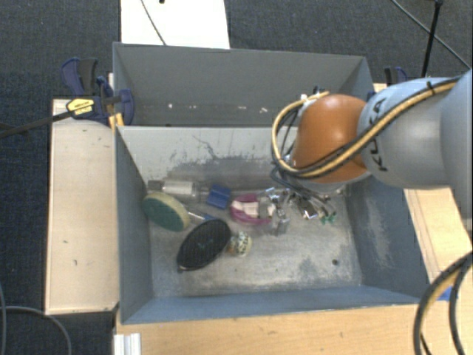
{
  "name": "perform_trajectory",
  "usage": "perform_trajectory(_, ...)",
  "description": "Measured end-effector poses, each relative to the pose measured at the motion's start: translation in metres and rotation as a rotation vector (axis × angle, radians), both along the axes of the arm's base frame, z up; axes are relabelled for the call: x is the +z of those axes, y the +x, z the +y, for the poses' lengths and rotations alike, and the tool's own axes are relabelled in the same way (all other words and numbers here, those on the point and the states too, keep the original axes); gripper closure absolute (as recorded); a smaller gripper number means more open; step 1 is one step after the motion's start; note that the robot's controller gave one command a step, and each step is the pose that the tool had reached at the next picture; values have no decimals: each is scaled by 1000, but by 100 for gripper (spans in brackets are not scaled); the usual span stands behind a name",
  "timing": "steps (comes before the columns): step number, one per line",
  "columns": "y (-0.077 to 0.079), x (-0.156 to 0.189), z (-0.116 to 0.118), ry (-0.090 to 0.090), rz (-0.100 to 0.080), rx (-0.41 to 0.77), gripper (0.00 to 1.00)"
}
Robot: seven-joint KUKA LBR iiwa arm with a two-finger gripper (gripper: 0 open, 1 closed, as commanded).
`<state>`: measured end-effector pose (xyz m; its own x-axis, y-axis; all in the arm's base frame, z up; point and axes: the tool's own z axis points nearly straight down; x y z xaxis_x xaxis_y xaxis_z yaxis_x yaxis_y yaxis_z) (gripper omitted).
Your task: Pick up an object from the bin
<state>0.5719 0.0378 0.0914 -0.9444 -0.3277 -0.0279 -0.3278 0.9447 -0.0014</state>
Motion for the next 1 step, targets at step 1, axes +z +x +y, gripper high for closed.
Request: perform_trajectory(1, 7, -5, 2, -2, 5, 15, 100)
